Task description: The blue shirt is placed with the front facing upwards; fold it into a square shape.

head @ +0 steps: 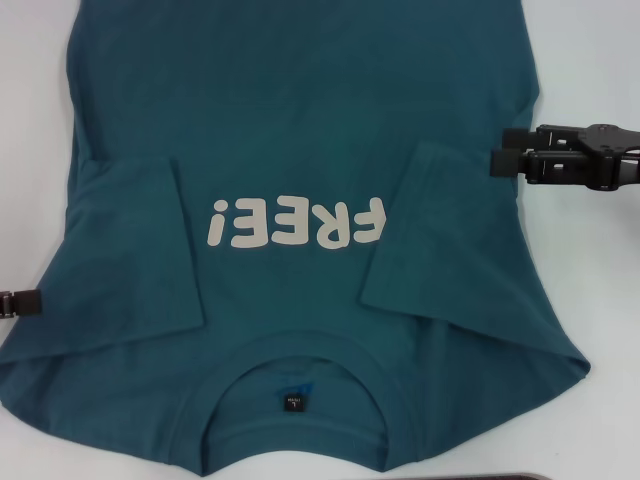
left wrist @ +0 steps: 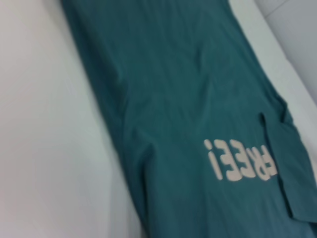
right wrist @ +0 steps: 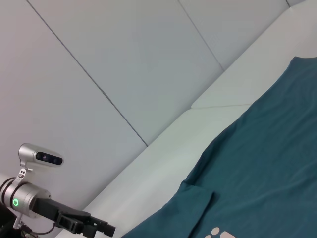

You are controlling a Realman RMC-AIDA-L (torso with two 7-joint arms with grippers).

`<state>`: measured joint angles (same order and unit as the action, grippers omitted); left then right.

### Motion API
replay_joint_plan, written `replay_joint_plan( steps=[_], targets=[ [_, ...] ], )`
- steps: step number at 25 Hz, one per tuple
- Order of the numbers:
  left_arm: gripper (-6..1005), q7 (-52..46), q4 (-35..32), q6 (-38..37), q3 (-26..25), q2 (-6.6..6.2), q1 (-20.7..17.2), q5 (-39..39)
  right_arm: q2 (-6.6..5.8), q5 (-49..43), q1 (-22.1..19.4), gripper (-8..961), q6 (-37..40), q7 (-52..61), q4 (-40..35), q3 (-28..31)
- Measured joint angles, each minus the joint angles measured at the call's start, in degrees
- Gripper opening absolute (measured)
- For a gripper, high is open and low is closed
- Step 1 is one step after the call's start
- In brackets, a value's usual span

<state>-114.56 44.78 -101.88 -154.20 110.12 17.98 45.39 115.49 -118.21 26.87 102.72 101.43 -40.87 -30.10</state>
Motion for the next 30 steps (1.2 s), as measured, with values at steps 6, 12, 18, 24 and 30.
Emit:
replay_joint_plan(
  steps=[6,12,18,24,30],
  targets=[
    [874,-0.57,-0.03,0.4,-1.84,-0.02,-0.01,-2.28,-0.07,0.0,0.02,896,-0.15,-0.01,0.0,-0.14],
    [874,-0.71,-0.07,0.92,-2.66,-0.15,-0.26,-3.49,-0.1,0.0,-0.11,893,-0.16,-0.01,0.0,-0.2],
    [873,-0.77,-0.28,0.86,-2.75,-0.01,-0.31,-4.82,-0.1,0.0,-0.38,891,0.0,0.0,0.0,-0.23],
    [873,-0.77,-0.41,0.35,-2.18,0.26,-0.44,-5.83,-0.17,0.0,-0.43,890,0.24,0.17,0.0,-0.22],
    [873,-0.76,-0.48,-0.23,-2.07,0.3,-0.55,-7.23,-0.19,0.0,-0.52,889,0.34,0.22,0.0,-0.28]
  ],
)
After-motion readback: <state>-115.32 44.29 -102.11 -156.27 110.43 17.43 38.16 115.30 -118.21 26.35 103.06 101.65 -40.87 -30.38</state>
